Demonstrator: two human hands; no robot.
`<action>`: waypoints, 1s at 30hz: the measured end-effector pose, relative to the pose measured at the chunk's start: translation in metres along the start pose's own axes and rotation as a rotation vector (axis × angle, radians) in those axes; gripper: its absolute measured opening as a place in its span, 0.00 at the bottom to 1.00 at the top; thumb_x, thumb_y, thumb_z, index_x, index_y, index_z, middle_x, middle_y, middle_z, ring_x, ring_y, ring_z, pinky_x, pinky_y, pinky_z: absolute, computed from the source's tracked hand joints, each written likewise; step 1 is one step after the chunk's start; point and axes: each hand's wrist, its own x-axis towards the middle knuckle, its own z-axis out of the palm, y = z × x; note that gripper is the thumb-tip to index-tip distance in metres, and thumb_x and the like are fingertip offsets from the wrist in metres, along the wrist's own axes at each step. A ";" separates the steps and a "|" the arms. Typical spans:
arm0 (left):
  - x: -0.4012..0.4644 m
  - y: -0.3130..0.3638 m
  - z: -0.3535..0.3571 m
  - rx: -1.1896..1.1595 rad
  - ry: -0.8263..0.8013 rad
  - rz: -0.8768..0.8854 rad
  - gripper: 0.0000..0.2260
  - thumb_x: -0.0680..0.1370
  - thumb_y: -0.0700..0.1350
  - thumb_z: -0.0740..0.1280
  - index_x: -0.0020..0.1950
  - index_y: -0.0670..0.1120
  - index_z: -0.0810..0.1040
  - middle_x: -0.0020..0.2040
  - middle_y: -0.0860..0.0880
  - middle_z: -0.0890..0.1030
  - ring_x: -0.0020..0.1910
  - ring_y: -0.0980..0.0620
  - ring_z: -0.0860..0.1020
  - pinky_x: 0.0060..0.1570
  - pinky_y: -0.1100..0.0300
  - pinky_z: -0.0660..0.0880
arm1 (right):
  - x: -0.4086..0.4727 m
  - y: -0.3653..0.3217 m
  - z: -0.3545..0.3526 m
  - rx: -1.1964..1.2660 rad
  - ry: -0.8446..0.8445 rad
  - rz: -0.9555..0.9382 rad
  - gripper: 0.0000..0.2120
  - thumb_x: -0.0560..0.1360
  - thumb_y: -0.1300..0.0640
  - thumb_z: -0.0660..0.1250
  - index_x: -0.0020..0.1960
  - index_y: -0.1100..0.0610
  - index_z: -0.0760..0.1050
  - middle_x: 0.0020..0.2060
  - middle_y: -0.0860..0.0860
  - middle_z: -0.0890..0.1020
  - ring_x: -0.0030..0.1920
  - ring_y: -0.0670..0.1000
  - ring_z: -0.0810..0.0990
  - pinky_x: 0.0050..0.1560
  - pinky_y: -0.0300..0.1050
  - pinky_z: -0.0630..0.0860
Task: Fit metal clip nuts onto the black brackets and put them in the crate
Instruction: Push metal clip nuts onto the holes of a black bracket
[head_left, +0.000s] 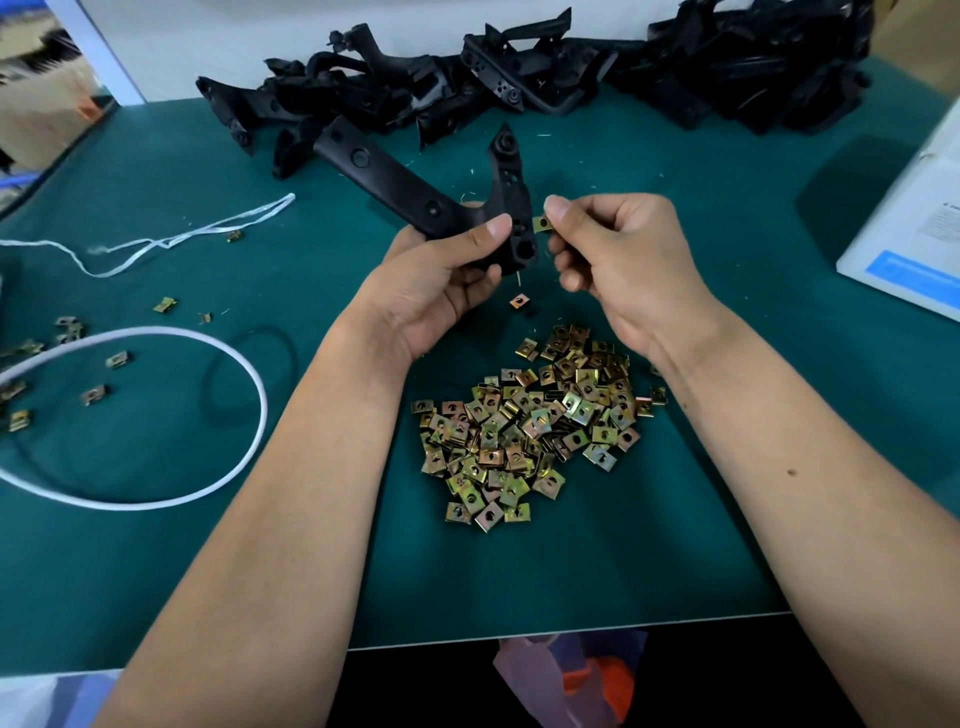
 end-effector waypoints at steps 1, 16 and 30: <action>0.000 0.000 0.000 0.002 -0.002 0.001 0.16 0.78 0.37 0.72 0.65 0.42 0.75 0.48 0.46 0.83 0.42 0.54 0.82 0.34 0.66 0.77 | 0.000 0.000 0.000 0.002 0.001 -0.004 0.11 0.81 0.59 0.70 0.41 0.61 0.81 0.29 0.50 0.79 0.30 0.47 0.75 0.29 0.38 0.72; 0.003 -0.006 -0.003 -0.073 -0.052 -0.016 0.02 0.77 0.37 0.72 0.47 0.43 0.80 0.42 0.48 0.86 0.33 0.57 0.81 0.33 0.67 0.77 | -0.001 0.005 0.003 -0.020 0.021 -0.032 0.10 0.81 0.59 0.71 0.41 0.60 0.81 0.29 0.49 0.78 0.30 0.46 0.74 0.26 0.37 0.69; 0.002 -0.007 0.004 -0.033 -0.006 -0.019 0.02 0.78 0.37 0.72 0.46 0.42 0.82 0.43 0.46 0.85 0.40 0.54 0.82 0.34 0.66 0.77 | -0.004 0.004 0.006 0.003 0.077 0.017 0.11 0.80 0.58 0.71 0.40 0.60 0.80 0.26 0.46 0.75 0.27 0.44 0.71 0.24 0.36 0.65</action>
